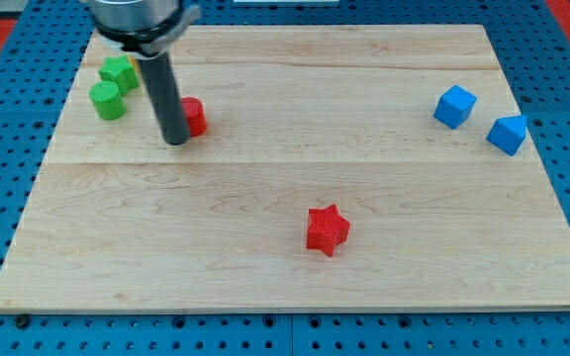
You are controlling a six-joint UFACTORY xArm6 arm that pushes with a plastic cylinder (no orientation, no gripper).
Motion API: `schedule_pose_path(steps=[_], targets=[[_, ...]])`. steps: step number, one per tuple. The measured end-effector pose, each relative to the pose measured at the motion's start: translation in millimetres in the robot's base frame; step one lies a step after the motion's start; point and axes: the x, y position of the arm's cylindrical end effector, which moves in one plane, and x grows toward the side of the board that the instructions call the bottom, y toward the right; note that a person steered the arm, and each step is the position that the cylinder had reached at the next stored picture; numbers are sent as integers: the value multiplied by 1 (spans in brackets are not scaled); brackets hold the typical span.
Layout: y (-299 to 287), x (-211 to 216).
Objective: Move the red star bottom left to the red circle
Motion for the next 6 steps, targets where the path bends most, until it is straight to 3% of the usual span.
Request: schedule_pose_path(steps=[1,2,3,4,5,6], targets=[[10,-33],[2,-108],[97,-102],[197,28],[258,123],[142,115]])
